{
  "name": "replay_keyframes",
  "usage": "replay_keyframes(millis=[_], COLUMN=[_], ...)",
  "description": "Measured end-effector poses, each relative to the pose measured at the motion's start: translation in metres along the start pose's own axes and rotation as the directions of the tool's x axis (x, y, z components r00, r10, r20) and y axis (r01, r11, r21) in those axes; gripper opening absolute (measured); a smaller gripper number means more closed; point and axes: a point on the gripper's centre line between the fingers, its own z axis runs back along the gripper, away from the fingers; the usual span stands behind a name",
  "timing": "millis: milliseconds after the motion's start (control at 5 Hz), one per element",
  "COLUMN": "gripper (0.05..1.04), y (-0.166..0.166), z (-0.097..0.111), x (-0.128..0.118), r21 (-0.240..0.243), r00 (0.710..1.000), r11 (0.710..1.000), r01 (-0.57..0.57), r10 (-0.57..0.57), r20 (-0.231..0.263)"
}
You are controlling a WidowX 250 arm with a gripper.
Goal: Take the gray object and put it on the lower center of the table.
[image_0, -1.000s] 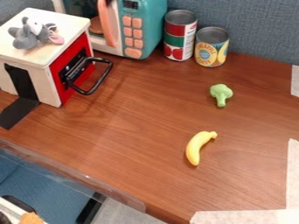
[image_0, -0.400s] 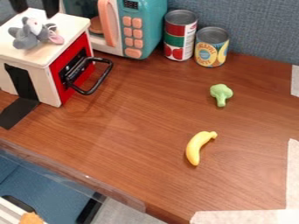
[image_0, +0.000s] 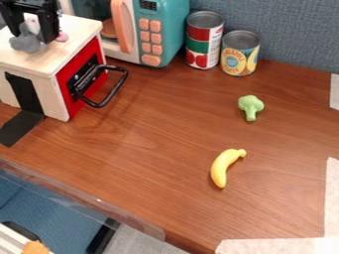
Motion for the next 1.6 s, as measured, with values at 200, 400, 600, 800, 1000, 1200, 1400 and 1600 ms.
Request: replay_keyframes(millis=[200,400,600,800,1000,1200,1400,1600], gripper=[0.870,0.629,0.502,0.465,0.464,0.464,0.464,0.464], y=[-0.008,-0.016,-0.036,-0.068,-0.115,-0.148,-0.165,-0.173], z=[-0.005,-0.003,0.002,0.020,0.036,0.031,0.009,-0.020], x=[0.005,0.004,0.005,0.005,-0.006,-0.028,-0.043,-0.055], r21=[0.012,0.022,0.040,0.065,0.065,0.014,-0.036,-0.099], r00=[1.000,0.999,0.999,0.997,0.993,0.989,0.991,0.989], r11=[1.000,1.000,0.998,0.996,0.995,0.994,0.995,0.987], r01=[0.012,0.020,0.044,0.063,0.079,0.106,0.098,0.128], r10=[-0.012,-0.021,-0.044,-0.066,-0.085,-0.107,-0.094,-0.119], r20=[0.013,0.024,0.015,0.048,0.080,0.100,0.090,0.088])
